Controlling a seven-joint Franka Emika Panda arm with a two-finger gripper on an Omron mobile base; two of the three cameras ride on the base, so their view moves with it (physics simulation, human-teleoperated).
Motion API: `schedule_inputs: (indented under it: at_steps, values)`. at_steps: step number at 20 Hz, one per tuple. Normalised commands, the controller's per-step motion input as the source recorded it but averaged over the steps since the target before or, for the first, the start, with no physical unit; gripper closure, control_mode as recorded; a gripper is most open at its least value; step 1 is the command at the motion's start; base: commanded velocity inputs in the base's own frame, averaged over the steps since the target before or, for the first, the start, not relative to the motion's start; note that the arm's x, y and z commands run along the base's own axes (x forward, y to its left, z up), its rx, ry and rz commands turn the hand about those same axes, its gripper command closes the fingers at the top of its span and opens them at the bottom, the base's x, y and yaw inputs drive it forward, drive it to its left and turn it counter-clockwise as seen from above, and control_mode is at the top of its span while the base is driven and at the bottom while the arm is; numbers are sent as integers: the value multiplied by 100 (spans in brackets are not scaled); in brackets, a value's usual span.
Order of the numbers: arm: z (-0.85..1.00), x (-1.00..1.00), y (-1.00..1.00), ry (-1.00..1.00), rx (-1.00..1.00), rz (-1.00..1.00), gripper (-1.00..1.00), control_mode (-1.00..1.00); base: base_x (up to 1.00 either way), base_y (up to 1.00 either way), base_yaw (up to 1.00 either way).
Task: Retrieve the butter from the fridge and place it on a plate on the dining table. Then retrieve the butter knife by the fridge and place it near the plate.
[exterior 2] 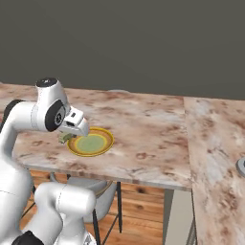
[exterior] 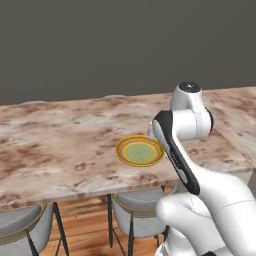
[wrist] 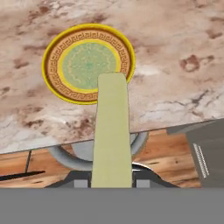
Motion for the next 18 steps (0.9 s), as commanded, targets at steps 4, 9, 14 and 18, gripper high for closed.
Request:
schedule_inputs:
  at_steps: [4,9,14,18]
  values:
    - [-60,79,3,0,0,0,100,-100,0,0,0]
    - [-23,81,14,17,-13,-1,100,-100,0,0,0]
    - [-26,81,25,14,-1,-4,100,-100,0,0,0]
    - [-34,79,4,6,2,-1,100,-100,0,0,0]
